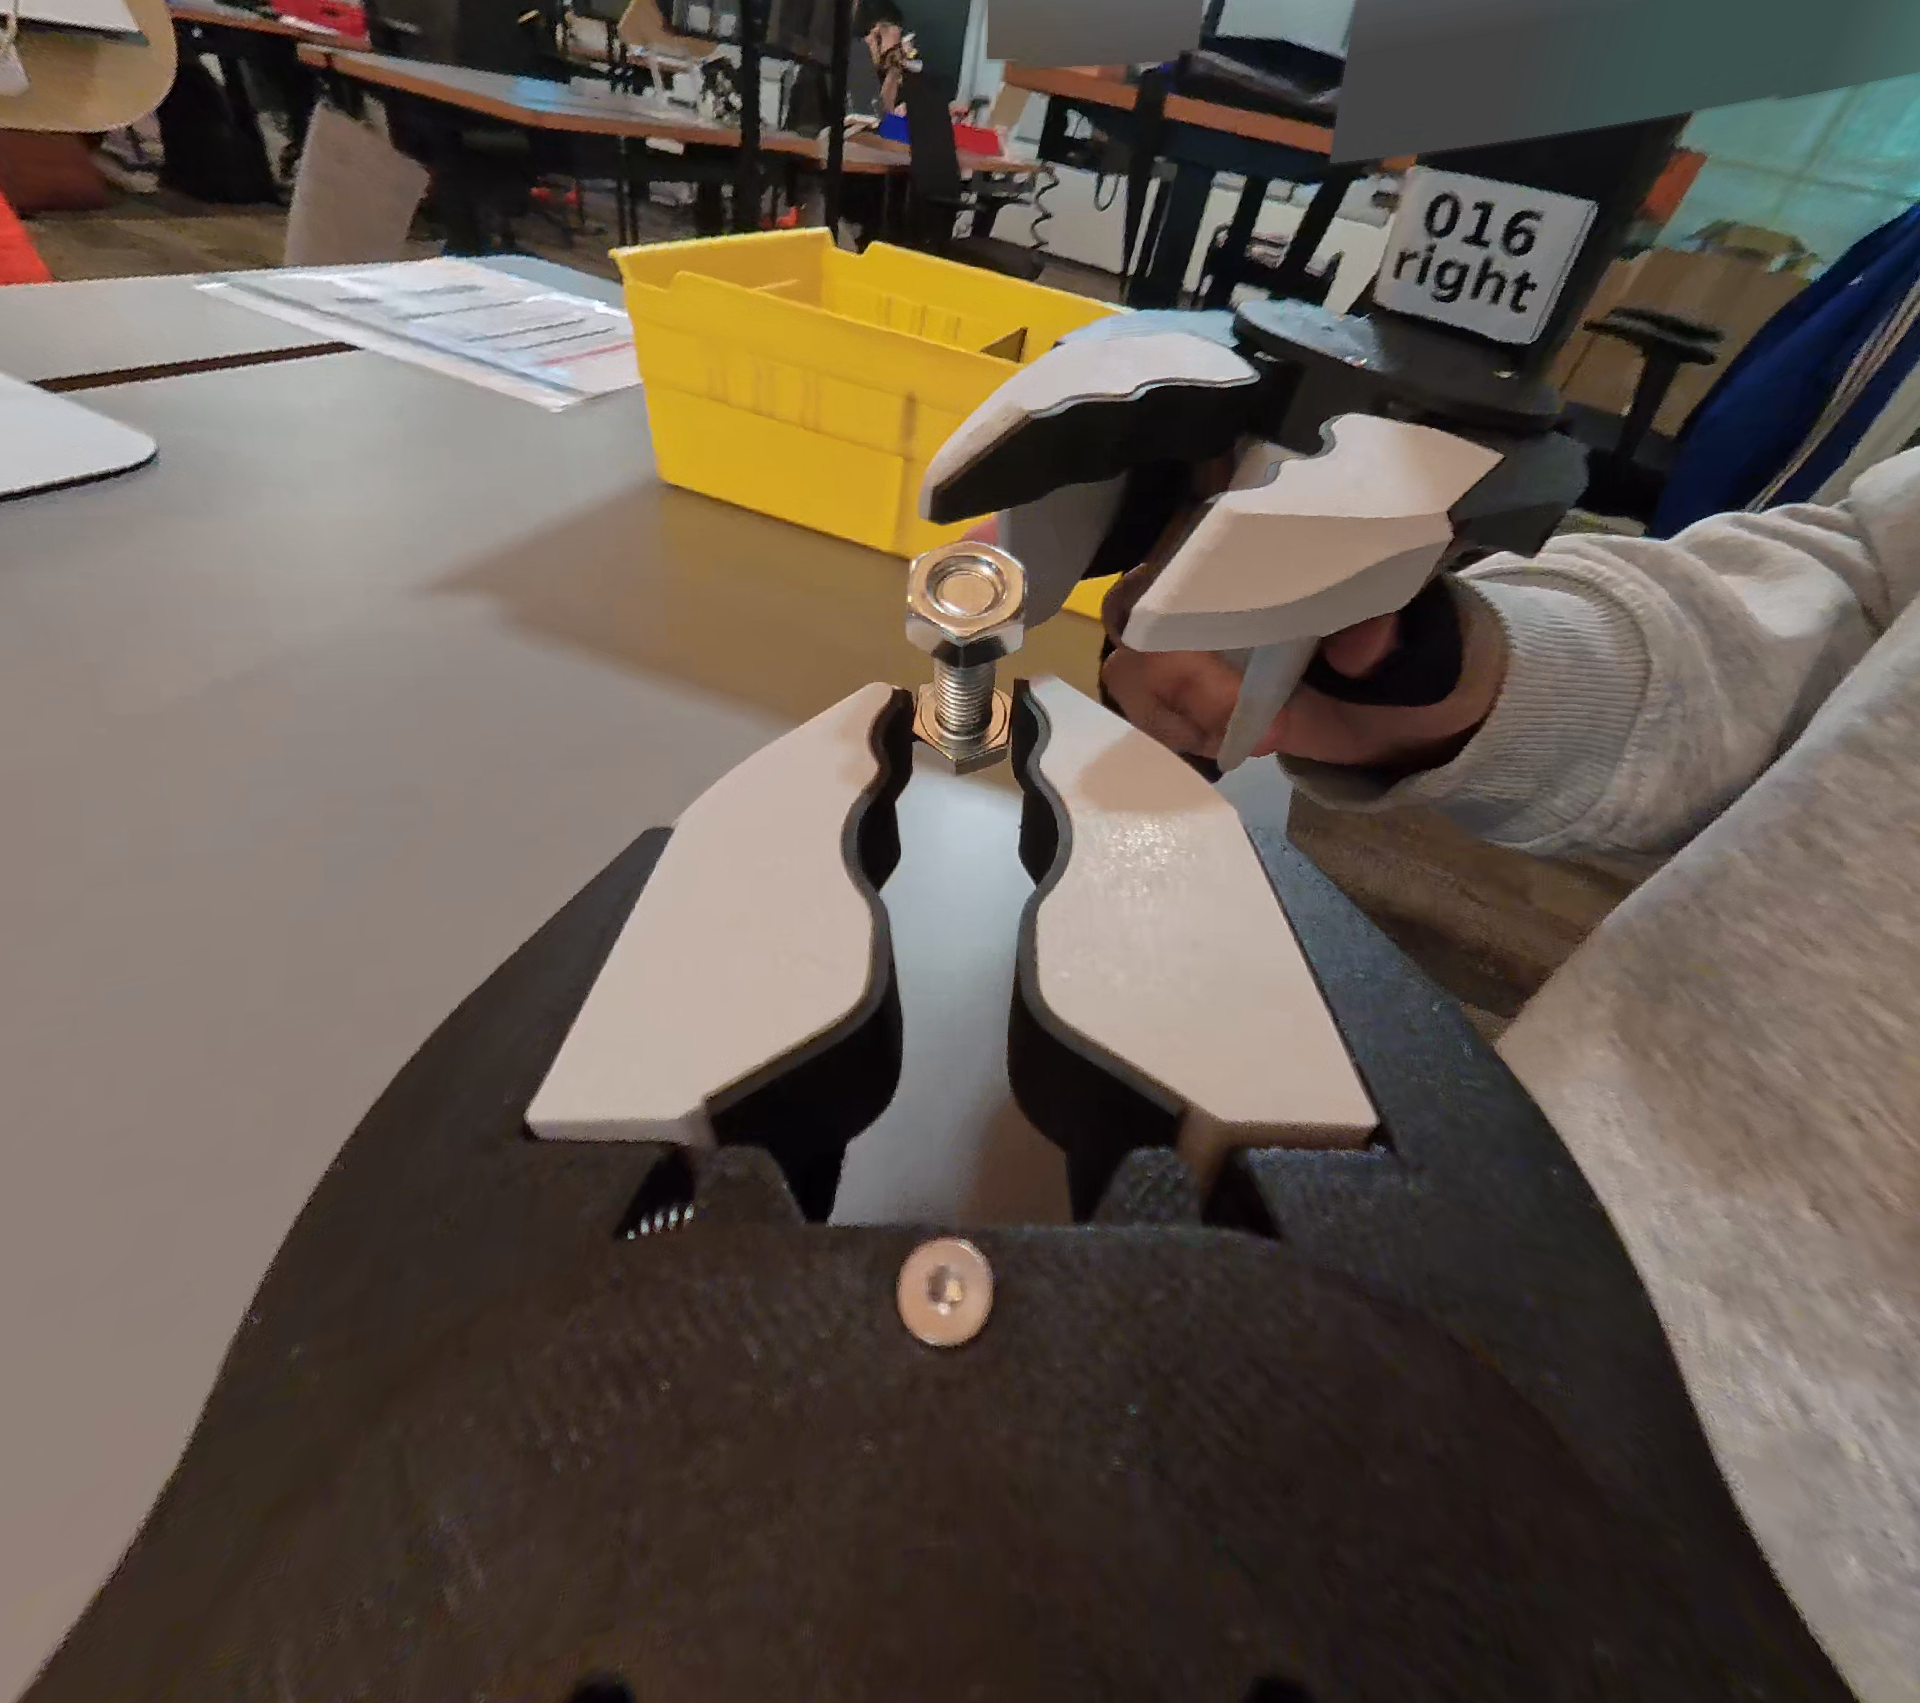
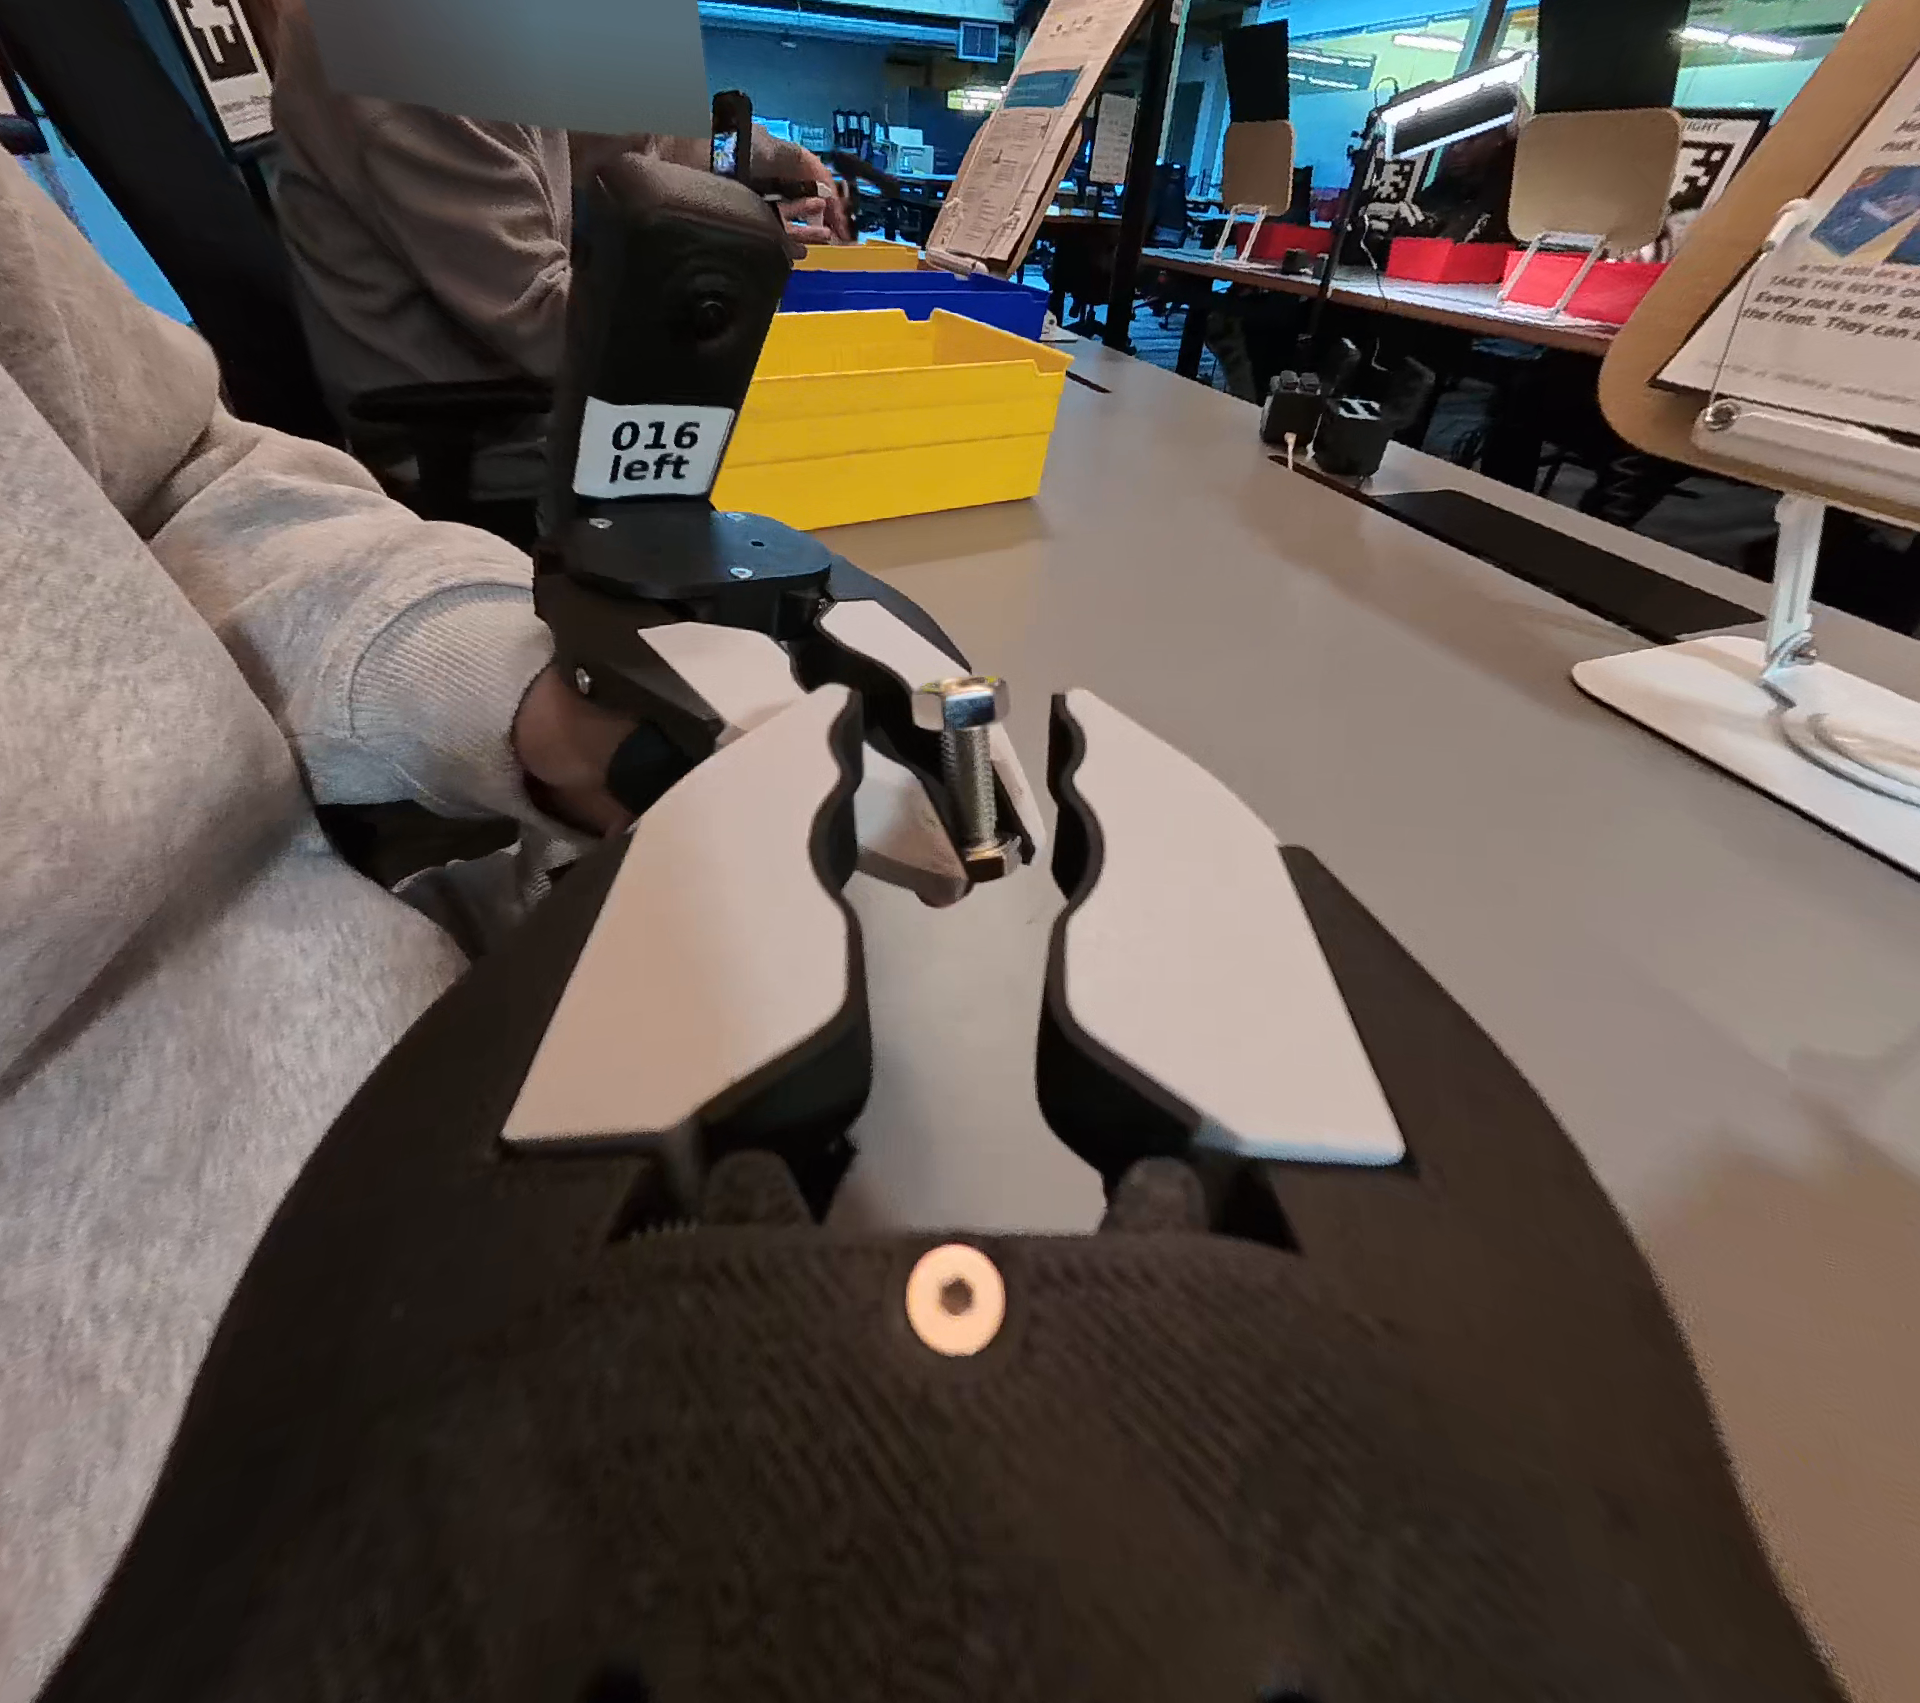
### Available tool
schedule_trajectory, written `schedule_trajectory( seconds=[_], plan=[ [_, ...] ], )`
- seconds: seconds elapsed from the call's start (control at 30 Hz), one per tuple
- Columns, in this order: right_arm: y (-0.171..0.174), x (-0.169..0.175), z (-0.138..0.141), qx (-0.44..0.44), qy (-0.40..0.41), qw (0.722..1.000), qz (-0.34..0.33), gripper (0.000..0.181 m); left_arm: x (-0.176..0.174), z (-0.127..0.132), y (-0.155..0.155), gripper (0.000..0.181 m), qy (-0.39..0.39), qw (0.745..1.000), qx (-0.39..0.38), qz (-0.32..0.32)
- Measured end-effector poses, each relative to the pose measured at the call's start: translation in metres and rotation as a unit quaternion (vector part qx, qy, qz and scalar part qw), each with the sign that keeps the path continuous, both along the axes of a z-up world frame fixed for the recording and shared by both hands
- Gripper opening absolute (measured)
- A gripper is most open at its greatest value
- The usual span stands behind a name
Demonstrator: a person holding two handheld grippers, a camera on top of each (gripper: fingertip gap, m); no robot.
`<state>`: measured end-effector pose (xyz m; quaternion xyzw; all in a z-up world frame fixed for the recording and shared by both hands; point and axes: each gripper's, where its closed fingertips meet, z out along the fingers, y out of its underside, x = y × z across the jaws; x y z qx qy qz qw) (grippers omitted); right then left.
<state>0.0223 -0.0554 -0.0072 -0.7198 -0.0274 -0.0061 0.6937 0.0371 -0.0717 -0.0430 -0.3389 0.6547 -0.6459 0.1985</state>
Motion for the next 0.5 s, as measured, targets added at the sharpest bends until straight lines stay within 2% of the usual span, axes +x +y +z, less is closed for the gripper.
schedule_trajectory(
  seconds=[0.27,0.33,0.4,0.5],
  plan=[
    [0.012,-0.001,-0.018,-0.051,-0.014,0.999,-0.016,0.036,-0.003,-0.011,0.000,0.019,0.017,0.998,0.056,0.009],
    [0.014,-0.002,-0.019,-0.055,-0.021,0.998,-0.018,0.032,-0.004,-0.013,-0.002,0.020,0.013,0.997,0.071,0.008],
    [0.015,-0.003,-0.020,-0.061,-0.027,0.998,-0.018,0.020,-0.006,-0.013,-0.002,0.020,0.007,0.997,0.080,0.007],
    [0.015,-0.004,-0.018,-0.058,-0.030,0.998,-0.014,0.019,-0.007,-0.012,-0.001,0.020,0.000,0.997,0.078,0.007]
  ],
)
